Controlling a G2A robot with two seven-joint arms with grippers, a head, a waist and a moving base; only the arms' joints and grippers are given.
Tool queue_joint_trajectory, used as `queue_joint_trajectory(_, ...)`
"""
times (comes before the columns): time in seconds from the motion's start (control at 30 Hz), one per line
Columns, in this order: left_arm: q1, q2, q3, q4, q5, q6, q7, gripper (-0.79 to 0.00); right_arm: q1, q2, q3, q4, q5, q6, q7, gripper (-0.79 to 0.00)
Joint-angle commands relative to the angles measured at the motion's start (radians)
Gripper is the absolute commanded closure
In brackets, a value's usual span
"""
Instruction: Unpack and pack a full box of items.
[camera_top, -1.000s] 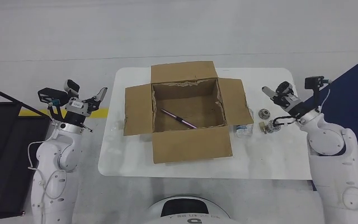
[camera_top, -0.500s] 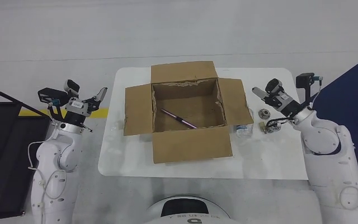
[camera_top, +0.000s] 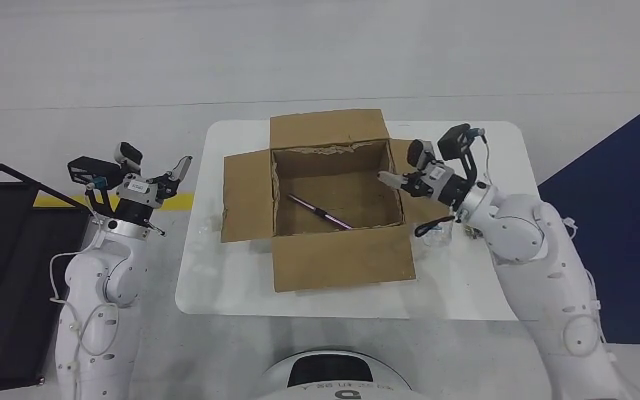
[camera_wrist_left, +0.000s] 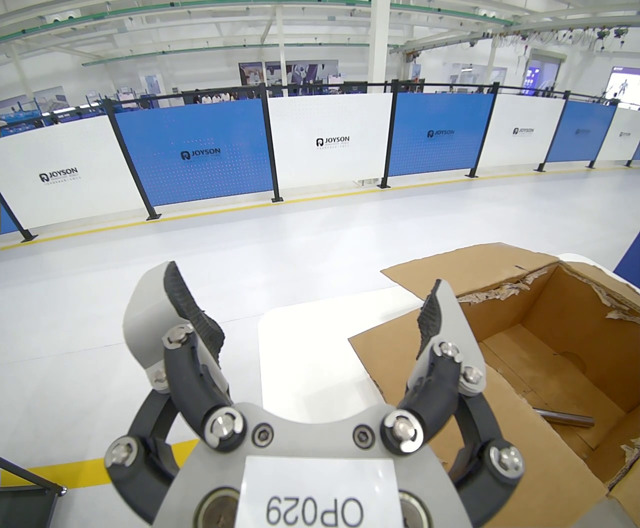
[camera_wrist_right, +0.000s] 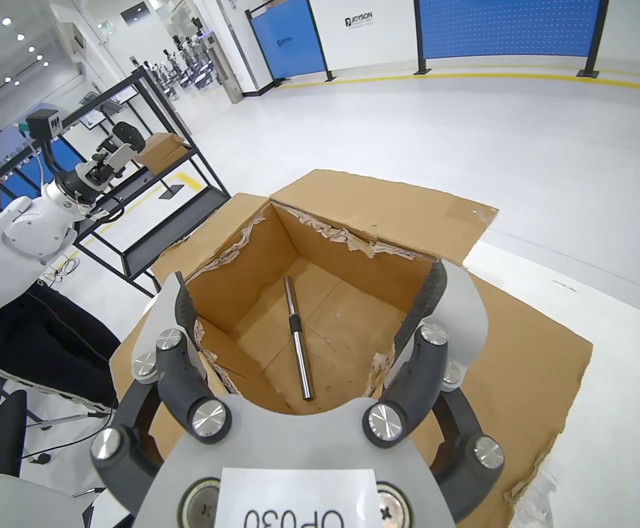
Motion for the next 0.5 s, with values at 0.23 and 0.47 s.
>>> queue_joint_trajectory(0.23, -0.026, 0.003, 0.021, -0.036, 0.14, 0.058, 0.026, -0.785, -0.001, 0.0, 0.002, 0.0, 0.0, 0.0, 0.0, -0.785)
queue_joint_trajectory(0.47, -0.243, 0.001, 0.277, -0.013, 0.404, 0.012, -0.094, -0.785, -0.001, 0.0, 0.002, 0.0, 0.0, 0.0, 0.0, -0.785)
